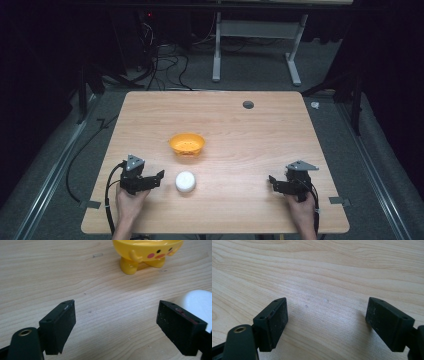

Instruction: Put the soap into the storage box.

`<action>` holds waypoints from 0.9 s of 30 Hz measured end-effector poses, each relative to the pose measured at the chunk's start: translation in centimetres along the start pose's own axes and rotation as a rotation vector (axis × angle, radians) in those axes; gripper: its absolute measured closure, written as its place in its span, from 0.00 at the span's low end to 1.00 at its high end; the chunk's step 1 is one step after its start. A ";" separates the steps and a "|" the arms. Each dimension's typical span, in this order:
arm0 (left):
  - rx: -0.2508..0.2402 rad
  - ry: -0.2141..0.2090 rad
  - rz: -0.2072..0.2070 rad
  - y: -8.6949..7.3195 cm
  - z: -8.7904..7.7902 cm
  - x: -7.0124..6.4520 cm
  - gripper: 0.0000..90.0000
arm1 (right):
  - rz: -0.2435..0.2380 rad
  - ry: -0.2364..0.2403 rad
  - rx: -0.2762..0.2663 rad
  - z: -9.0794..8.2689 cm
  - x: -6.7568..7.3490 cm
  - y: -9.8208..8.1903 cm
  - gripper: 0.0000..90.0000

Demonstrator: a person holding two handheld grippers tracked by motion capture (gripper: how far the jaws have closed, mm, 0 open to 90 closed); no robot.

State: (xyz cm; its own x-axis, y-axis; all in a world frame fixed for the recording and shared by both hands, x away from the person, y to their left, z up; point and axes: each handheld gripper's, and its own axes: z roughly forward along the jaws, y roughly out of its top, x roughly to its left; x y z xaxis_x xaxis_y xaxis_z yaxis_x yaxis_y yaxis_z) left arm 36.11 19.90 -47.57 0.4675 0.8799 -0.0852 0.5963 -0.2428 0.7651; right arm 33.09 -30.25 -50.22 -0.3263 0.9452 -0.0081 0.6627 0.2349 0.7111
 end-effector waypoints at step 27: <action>-0.009 -0.118 0.130 1.6 -1.1 -4.7 0.16 | 0.000 0.001 0.000 0.0 0.0 0.0 0.21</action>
State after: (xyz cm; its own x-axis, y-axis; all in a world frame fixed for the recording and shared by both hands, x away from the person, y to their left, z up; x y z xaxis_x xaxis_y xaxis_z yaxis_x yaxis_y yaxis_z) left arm 34.15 15.77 -45.25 0.6138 0.7872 -0.0588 0.5202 -0.3473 0.7803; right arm 33.09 -30.26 -50.22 -0.3267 0.9451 -0.0075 0.6625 0.2347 0.7114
